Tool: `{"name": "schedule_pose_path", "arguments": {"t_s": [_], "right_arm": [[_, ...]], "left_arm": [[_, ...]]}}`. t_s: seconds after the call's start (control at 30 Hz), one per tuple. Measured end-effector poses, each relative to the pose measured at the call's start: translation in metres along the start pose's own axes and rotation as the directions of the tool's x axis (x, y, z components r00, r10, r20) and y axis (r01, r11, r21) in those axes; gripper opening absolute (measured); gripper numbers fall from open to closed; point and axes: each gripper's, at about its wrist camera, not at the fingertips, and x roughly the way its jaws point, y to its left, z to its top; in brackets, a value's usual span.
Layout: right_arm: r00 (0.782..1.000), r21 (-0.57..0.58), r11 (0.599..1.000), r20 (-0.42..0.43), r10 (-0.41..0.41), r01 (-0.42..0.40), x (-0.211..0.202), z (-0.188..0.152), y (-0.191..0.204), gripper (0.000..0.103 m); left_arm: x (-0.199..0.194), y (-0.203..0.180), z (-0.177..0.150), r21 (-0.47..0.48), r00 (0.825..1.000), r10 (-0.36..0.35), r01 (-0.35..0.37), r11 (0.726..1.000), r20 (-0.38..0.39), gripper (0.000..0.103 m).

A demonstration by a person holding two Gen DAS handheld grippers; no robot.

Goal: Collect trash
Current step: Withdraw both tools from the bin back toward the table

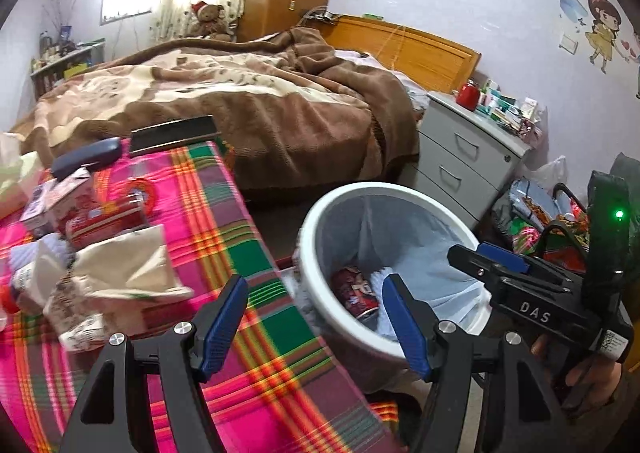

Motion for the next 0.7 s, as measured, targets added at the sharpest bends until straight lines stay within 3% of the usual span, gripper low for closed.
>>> {"name": "schedule_pose_path", "arguments": {"t_s": [0.4, 0.7], "right_arm": [[0.994, -0.061, 0.993, 0.016, 0.104, -0.103, 0.0, -0.002, 0.056, 0.057], [0.984, -0.117, 0.977, -0.024, 0.178, -0.179, 0.015, -0.01, 0.106, 0.057]], "left_arm": [[-0.046, 0.056, -0.022, -0.077, 0.994, 0.099, -0.094, 0.993, 0.053, 0.069], [-0.073, 0.124, -0.042, -0.191, 0.98, 0.19, -0.175, 0.966, 0.061, 0.07]]}}
